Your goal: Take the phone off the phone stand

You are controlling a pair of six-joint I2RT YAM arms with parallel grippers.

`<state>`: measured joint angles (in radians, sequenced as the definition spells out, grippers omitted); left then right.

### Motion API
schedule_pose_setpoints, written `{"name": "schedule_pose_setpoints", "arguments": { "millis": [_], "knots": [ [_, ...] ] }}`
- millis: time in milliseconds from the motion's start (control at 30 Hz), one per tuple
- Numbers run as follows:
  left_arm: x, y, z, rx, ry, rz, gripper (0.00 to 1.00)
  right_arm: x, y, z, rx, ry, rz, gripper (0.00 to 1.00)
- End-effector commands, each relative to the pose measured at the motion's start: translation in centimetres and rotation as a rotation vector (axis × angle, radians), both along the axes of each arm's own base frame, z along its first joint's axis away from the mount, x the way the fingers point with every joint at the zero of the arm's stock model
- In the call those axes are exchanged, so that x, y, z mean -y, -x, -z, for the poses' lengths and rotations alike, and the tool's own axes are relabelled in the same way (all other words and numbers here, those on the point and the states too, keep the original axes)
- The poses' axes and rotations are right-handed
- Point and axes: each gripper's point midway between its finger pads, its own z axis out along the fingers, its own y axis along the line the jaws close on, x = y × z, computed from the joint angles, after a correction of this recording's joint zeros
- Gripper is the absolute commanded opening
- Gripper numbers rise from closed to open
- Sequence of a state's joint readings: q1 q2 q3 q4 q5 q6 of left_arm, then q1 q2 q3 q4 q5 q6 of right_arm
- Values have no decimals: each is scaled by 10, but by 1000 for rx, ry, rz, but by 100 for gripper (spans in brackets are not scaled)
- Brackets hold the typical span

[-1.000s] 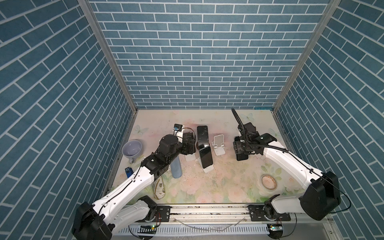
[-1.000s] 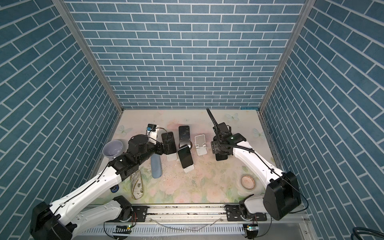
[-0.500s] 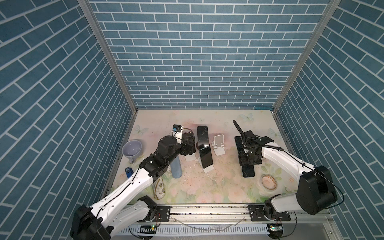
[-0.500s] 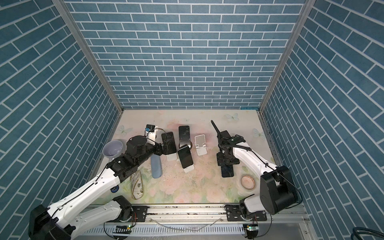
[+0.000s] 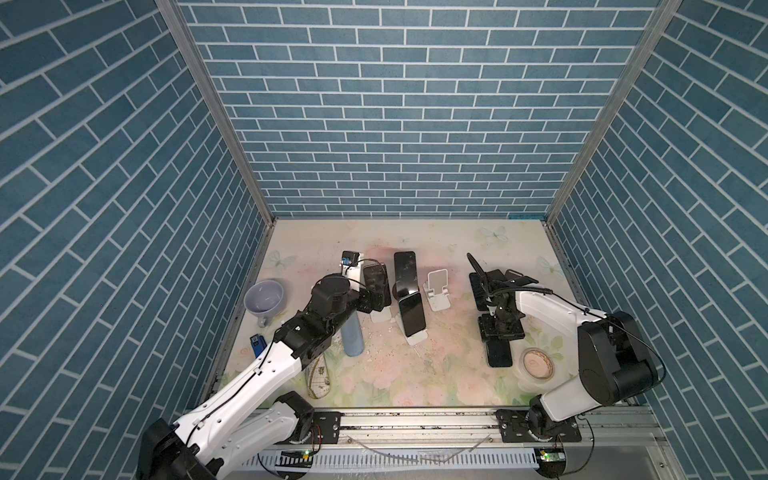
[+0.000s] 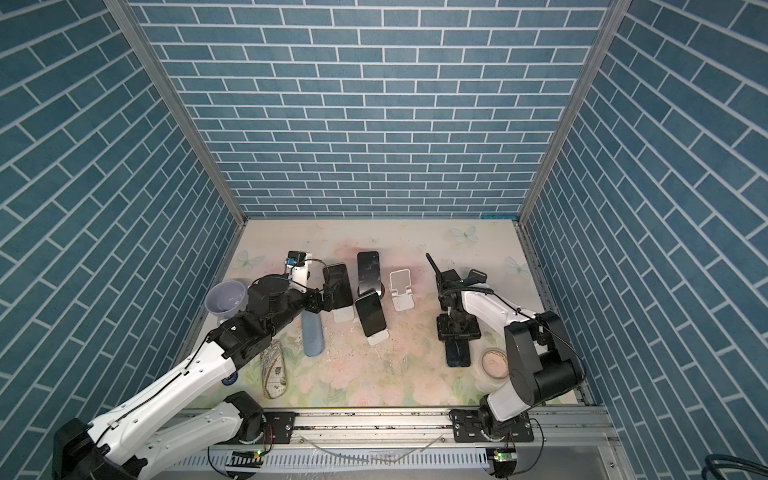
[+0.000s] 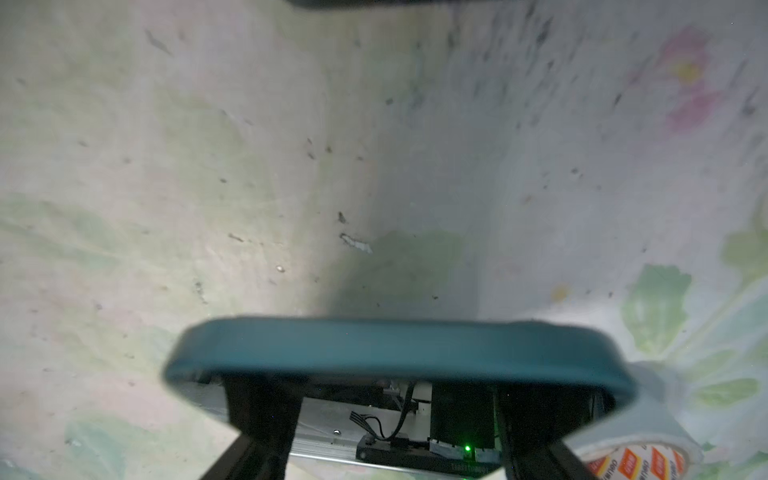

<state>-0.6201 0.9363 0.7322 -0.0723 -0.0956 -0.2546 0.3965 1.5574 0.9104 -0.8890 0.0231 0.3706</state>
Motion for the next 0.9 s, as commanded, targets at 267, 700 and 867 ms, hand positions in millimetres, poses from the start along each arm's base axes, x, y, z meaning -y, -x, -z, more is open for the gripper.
{"name": "schedule_pose_setpoints", "arguments": {
  "millis": [267, 700, 867],
  "knots": [
    [-5, 3, 8, -2, -12, -14, 100, 5, 12, 28, -100, 21, 66, 70],
    [-6, 2, 10, -11, -22, -19, 100, 8, -2, 38, -73, 54, 93, 75],
    [-5, 2, 11, -12, -25, -20, 100, 7, -5, 38, -59, 53, 122, 76]
  ]
}}
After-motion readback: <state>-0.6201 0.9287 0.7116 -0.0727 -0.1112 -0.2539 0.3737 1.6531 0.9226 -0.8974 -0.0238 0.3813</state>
